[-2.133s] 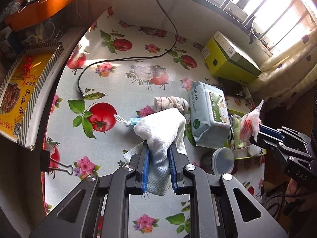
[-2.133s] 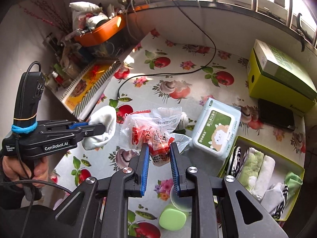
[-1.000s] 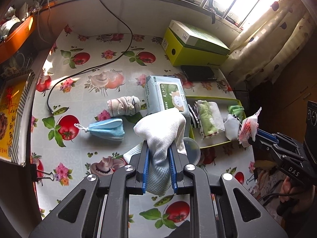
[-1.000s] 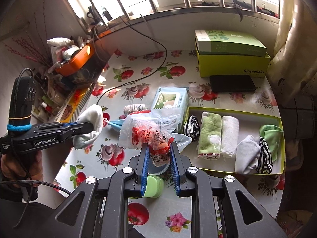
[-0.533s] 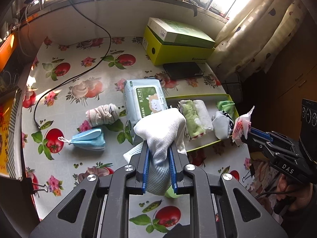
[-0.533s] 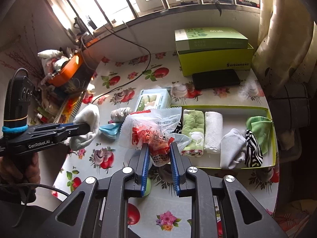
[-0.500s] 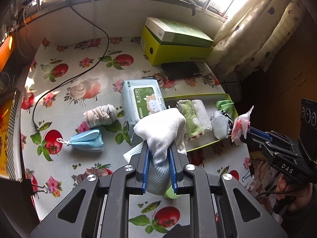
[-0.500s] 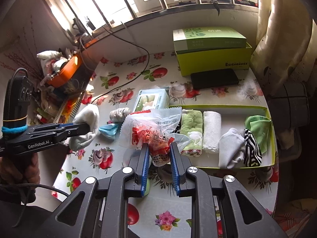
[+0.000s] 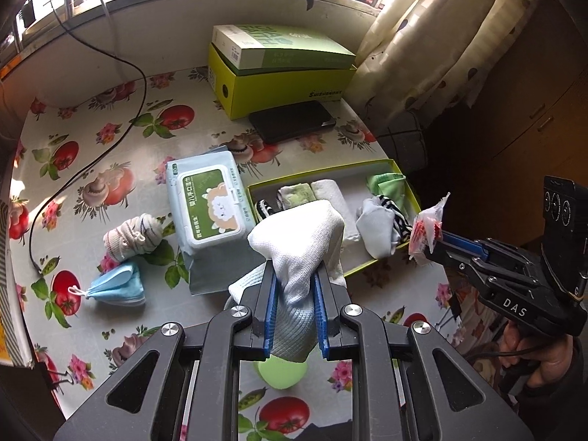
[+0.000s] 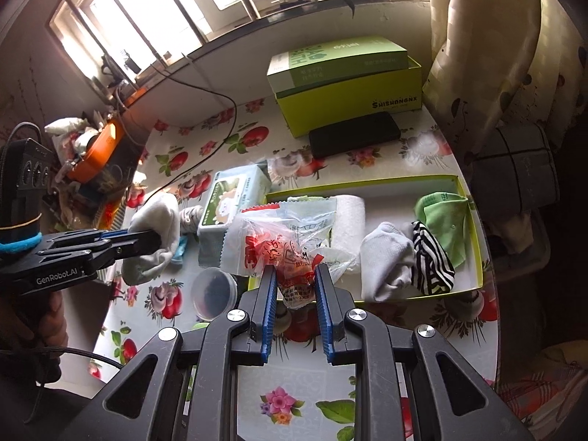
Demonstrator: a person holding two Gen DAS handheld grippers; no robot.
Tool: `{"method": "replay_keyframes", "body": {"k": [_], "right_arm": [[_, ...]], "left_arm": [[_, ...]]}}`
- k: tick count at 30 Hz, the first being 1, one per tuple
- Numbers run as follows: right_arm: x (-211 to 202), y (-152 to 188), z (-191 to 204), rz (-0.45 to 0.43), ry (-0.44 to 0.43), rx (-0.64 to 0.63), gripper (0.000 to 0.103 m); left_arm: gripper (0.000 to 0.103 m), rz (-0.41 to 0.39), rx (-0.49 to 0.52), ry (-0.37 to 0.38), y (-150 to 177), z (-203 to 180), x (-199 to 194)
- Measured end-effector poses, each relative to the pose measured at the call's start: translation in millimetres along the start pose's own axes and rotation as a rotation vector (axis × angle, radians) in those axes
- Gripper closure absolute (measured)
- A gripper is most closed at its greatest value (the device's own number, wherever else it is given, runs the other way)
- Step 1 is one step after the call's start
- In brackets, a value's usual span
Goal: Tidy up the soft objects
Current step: 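Carry the white cloth and clear bag over the yellow-green tray, then open the right tool to drop the bag while the left tool releases the white cloth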
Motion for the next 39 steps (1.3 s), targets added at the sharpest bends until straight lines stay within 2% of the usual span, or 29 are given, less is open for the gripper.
{"method": "replay_keyframes", "body": {"k": [28, 39], "right_arm": [[27, -6, -51, 0.044, 0.050, 0.090, 0.084], [56, -17, -65, 0.083, 0.079, 0.101, 0.084]], "left_arm": [[0.085, 0.060, 0.044, 0.043, -22, -22, 41], [0.085, 0.079, 0.029, 0.050, -26, -17, 54]]}}
Point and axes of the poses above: each gripper's, at about its wrist camera, not at the fingertips, and x roughly the way its jaws point, z to its left, y to its underside, the point moved 2 cm from there along x, roughly the way its jaws point, and after that the axes turned 11 degrees about y, right-handed, at the moved point
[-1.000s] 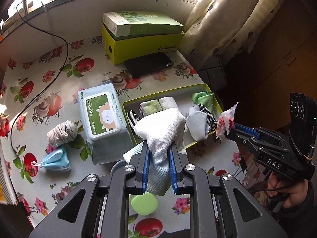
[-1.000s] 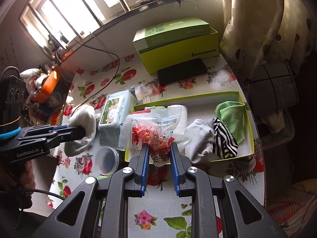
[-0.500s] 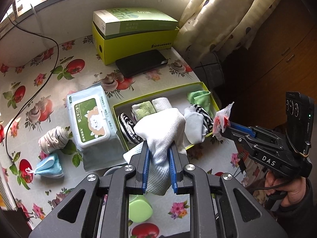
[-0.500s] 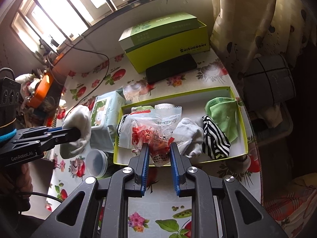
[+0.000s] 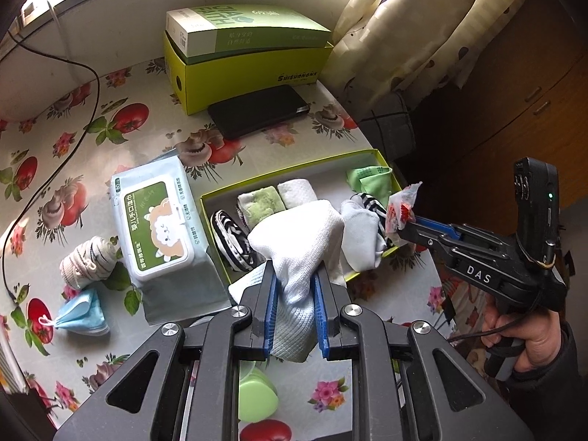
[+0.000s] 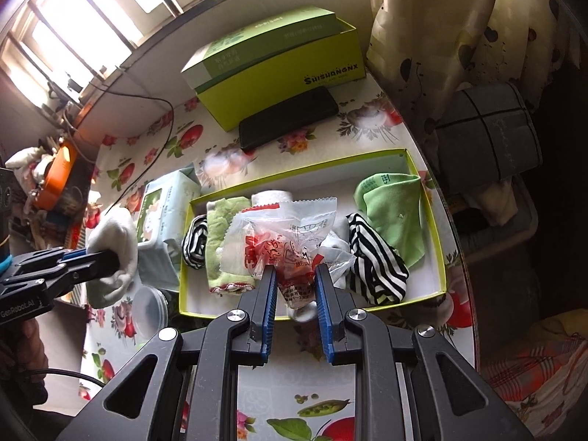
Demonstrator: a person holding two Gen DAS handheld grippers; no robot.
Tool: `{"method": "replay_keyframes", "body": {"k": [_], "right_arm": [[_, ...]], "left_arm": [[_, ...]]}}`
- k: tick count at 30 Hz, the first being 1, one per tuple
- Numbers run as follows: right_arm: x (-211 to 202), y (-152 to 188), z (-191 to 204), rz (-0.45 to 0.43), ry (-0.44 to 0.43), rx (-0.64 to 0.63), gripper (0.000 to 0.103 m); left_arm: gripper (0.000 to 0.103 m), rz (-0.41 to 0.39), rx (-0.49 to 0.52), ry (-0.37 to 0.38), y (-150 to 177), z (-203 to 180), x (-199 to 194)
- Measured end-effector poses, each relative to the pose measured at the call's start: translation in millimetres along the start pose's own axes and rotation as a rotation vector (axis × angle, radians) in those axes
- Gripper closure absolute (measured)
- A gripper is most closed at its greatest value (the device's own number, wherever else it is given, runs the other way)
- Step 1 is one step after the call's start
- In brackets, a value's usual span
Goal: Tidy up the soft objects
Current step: 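Open the right tool to drop the bag while the left tool releases the white cloth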
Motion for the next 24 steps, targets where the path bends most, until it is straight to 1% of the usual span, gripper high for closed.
{"method": "replay_keyframes", "body": {"k": [8, 11, 14, 15, 16, 18, 24], "right_arm": [[40, -39, -1, 0.025, 0.059, -0.043, 0.083], [58, -47, -3, 0.054, 0.074, -0.059, 0.083], [77, -48, -6, 0.100, 0.081, -0.068, 0.081], [81, -47, -7, 0.111, 0.081, -0.065, 0.077], [82, -47, -8, 0.112, 0.083, -0.058, 0.069], [78, -46, -12, 0.100, 0.073, -0.040, 0.065], [51, -37, -23, 0.046, 0.057, 0.009, 0.062]], "left_arm": [[0.085, 0.005, -0.006, 0.000, -6, 2, 6], [0.085, 0.010, -0.007, 0.000, -10, 3, 10], [0.085, 0.018, -0.004, 0.002, -16, 1, 17], [0.085, 0.022, 0.000, 0.002, -18, 1, 20], [0.085, 0.028, 0.001, 0.001, -20, 0, 24], [0.085, 0.040, 0.004, 0.003, -25, 0, 33], [0.084, 0.082, 0.010, 0.012, -40, -4, 63]]}}
Point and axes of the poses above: each gripper's, at about its wrist camera, not at the fingertips, and x roughly the way its jaws point, z to its left, y to its underside, the point moved 2 cm from there along x, roughly the way its jaws point, and after that the axes turned 11 degrees about y, right-handed, at the moved point
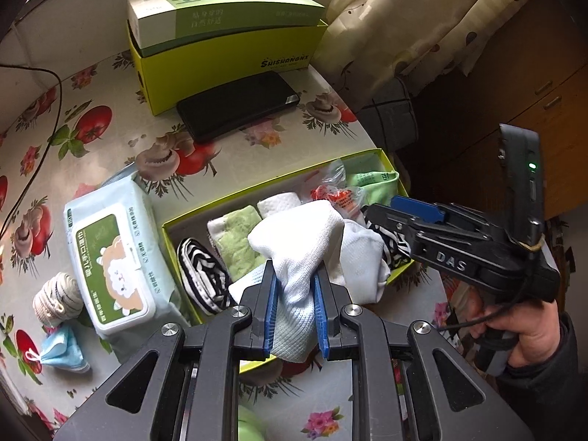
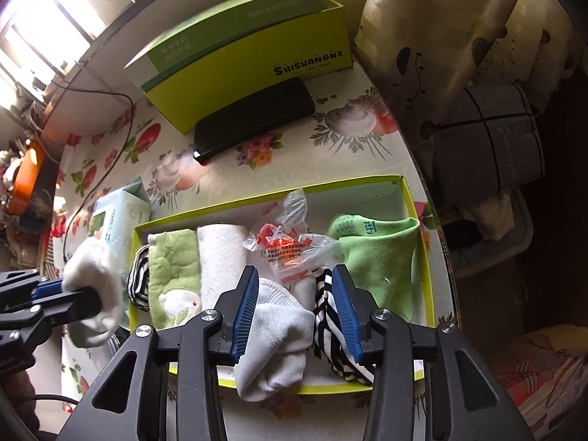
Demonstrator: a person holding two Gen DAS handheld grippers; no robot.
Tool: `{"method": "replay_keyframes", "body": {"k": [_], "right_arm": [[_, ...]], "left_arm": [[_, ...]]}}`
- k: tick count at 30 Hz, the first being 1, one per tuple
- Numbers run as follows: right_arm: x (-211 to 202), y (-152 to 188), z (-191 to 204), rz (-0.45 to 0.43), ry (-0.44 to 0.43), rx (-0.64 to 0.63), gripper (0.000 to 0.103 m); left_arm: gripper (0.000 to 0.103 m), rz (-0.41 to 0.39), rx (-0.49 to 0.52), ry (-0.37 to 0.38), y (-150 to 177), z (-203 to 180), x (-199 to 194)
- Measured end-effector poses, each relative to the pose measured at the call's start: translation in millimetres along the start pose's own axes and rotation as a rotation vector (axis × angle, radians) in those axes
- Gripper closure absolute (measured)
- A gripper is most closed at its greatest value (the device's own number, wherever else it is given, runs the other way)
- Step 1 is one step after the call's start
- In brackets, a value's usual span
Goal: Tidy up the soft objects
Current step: 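Open the right tool to drop the bag while the left tool releases the white cloth, then move both open tools back toward the remaining soft items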
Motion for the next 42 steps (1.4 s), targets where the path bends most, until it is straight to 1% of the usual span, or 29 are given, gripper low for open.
{"method": "replay_keyframes", "body": {"k": [3, 6, 9, 10, 13, 15, 17, 18, 20, 21, 26, 32, 39, 42], "right_arm": [[-12, 10, -7, -0.015, -0.006, 0.027, 0.062], [-20, 20, -13, -0.017, -0.010, 0.046, 0.062], [-25, 27, -18, -0.018, -0.013, 0.061, 0.062], [-27, 29, -20, -0.018, -0.015, 0.067, 0.062], [-27, 32, -23, -0.013, -0.014, 0.083, 0.062], [-27, 34, -24, -0.012, -0.016, 0.084, 0.062], [-28, 34, -24, -0.013, -0.016, 0.087, 0.062], [-28, 34, -24, -0.014, -0.019, 0.090, 0.062], [-28, 34, -22, -0.013, -0.021, 0.089, 0.062], [-29, 34, -21, -0.014, -0.022, 0.087, 0.062], [-35, 31, -14, -0.026, -0.029, 0.070, 0.062], [-46, 30, 0, -0.040, -0.035, 0.043, 0.062], [-59, 36, 28, -0.039, -0.056, -0.011, 0.062], [-64, 39, 42, -0.038, -0.064, -0.039, 0.062]], "left_arm": [[0.084, 0.022, 0.020, -0.002, -9, -5, 16], [0.084, 0.041, 0.043, -0.019, -16, -9, 30], [0.083, 0.055, 0.040, -0.006, -25, -12, 44], [0.081, 0.062, 0.042, -0.001, -27, -13, 49], [0.080, 0.092, 0.047, 0.016, -33, -15, 62], [0.077, 0.106, 0.046, 0.014, -35, -15, 69], [0.072, 0.110, 0.048, 0.022, -34, -16, 71], [0.071, 0.108, 0.049, 0.023, -34, -17, 70], [0.061, 0.100, 0.046, 0.017, -33, -16, 67], [0.060, 0.094, 0.041, 0.015, -33, -16, 65], [0.060, 0.062, 0.021, 0.018, -29, -12, 47], [0.060, 0.026, -0.011, 0.040, -16, -10, 22], [0.060, -0.024, -0.027, 0.058, 3, -7, -11], [0.060, -0.049, -0.029, 0.053, 11, -3, -26]]}}
Point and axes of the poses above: each gripper's, at about its wrist camera, not at the fingertips, and x roughly the way its jaws point, z to its left, y to its underside, the point moved 2 cm from there along x, roughly the way its jaws point, and after that the axes turned 11 degrees about y, right-handed, at the moved point
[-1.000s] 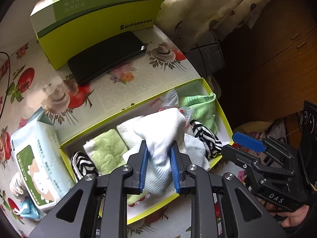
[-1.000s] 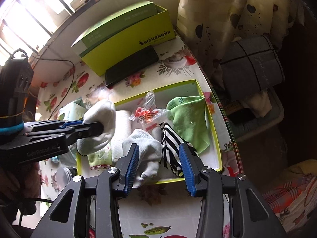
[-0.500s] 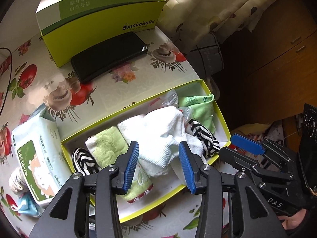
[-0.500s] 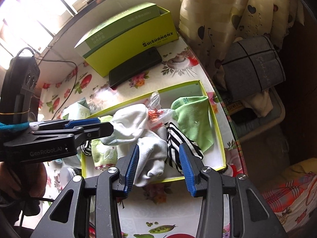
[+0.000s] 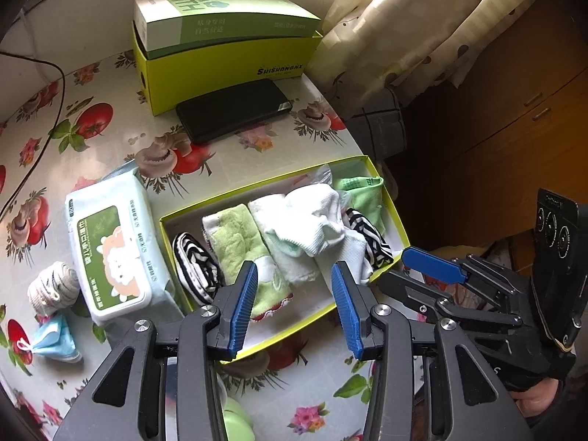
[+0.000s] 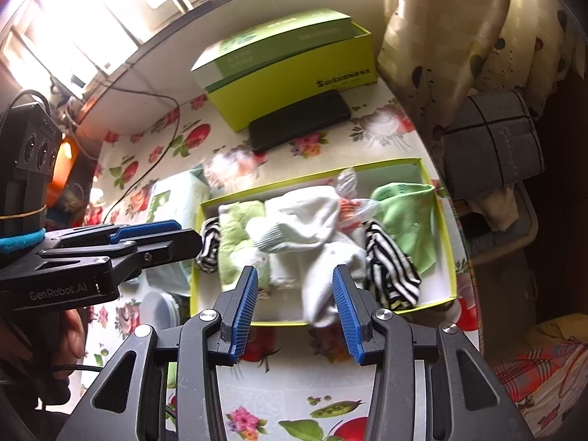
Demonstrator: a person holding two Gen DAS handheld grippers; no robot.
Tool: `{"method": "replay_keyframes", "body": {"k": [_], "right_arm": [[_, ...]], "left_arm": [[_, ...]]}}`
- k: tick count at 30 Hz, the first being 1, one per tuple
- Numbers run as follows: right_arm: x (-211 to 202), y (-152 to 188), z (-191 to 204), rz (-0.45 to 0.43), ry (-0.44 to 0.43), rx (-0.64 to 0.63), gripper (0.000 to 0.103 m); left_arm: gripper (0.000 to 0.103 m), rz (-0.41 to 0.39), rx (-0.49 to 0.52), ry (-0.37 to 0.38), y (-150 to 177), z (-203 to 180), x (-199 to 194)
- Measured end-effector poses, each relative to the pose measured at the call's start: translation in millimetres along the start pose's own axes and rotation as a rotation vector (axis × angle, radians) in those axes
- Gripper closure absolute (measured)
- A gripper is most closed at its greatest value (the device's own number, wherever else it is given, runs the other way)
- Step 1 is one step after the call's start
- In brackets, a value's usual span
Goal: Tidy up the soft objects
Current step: 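Move both open tools back toward the remaining soft items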
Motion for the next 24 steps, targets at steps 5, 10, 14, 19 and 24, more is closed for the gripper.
{"method": "replay_keyframes", "body": {"k": [5, 10, 14, 19, 24], "right_arm": [[-8, 3, 25, 0.004, -0.013, -0.043, 0.061], [-13, 6, 50, 0.005, -0.027, -0.090, 0.061], [-16, 8, 69, 0.009, -0.038, -0.132, 0.061], [-18, 13, 92, 0.016, -0.059, -0.177, 0.061], [-19, 20, 112, 0.025, -0.077, -0.213, 0.061]], "left_arm": [[0.060, -0.044, -0.021, -0.018, 12, 9, -25], [0.060, -0.083, -0.039, -0.045, 25, 23, -48], [0.060, -0.116, -0.062, -0.061, 37, 36, -65], [0.060, -0.150, -0.100, -0.085, 55, 53, -83], [0.060, -0.167, -0.144, -0.099, 73, 69, -97]]}}
Point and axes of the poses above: each gripper's, at about its wrist camera, not at the fingertips, and x roughly the way its jaws point, z to its left, y to its underside, the point moved 2 cm from there along x, roughly the way its jaws point, and after that the axes turned 11 degrees about y, right-handed, at the moved point
